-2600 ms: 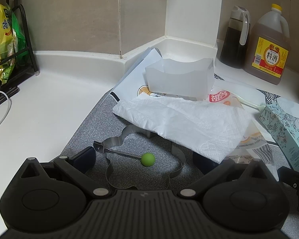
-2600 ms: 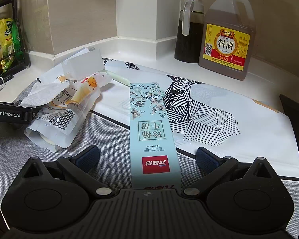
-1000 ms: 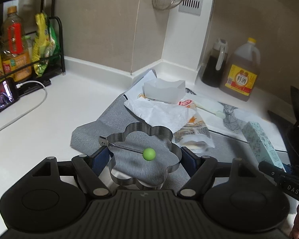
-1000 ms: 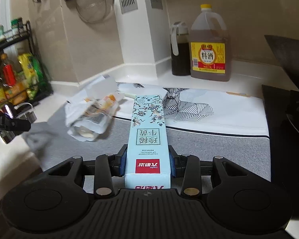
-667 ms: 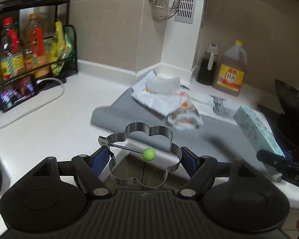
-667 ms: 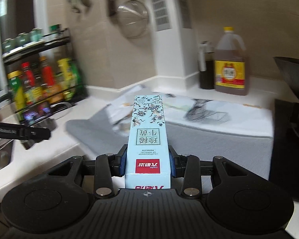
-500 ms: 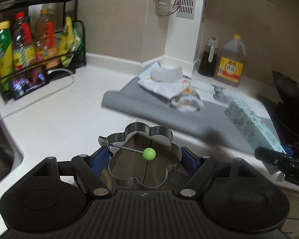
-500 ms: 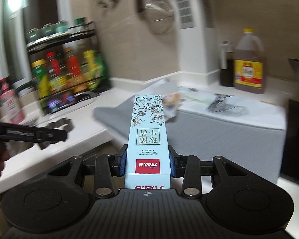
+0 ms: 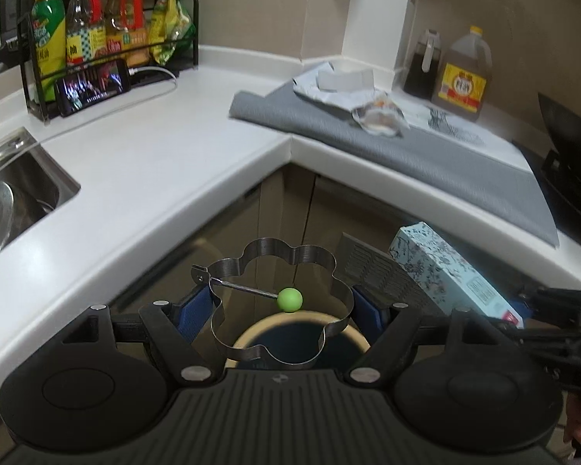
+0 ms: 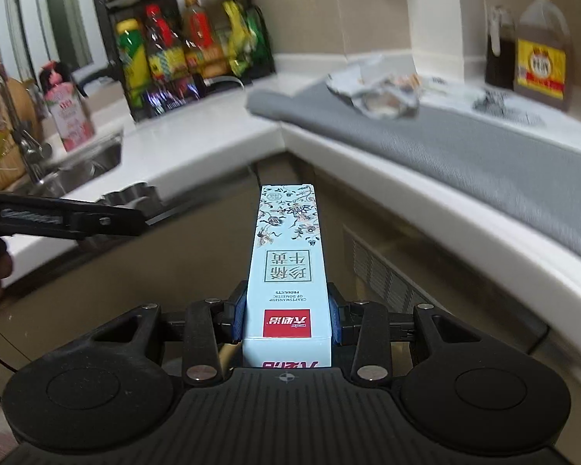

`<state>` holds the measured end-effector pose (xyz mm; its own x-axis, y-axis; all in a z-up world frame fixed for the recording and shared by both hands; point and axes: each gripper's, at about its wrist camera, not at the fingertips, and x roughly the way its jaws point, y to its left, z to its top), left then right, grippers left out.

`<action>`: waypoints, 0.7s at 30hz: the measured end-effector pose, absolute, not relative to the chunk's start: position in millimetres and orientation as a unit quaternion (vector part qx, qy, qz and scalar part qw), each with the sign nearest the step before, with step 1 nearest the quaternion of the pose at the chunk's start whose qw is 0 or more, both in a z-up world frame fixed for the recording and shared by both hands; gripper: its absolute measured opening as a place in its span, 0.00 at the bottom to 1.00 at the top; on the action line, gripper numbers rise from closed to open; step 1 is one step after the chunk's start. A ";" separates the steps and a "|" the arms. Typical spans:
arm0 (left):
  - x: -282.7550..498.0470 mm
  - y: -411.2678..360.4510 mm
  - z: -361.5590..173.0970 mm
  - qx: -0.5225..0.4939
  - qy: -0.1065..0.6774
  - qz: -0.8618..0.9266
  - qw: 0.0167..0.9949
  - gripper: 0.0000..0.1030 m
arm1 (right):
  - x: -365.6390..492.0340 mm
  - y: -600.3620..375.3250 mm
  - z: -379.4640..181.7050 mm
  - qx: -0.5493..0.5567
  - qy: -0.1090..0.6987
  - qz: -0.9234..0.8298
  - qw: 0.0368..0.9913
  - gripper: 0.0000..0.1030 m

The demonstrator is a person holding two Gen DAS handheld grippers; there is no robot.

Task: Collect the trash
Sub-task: 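Carry the tissue box and cookie cutter off the mat toward the bin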

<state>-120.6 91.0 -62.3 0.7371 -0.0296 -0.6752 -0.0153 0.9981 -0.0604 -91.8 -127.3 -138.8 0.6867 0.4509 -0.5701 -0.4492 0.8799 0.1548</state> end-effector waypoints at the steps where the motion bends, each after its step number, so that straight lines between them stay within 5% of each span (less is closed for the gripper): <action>1: -122.2 90.1 -64.6 -0.030 0.365 -0.004 0.930 0.79 | -91.6 -128.0 -140.6 0.001 0.313 0.243 0.918 0.40; 21: -118.2 84.8 -87.3 -0.021 0.393 -0.004 0.919 0.79 | -87.7 -124.8 -154.1 -0.006 0.334 0.242 0.911 0.40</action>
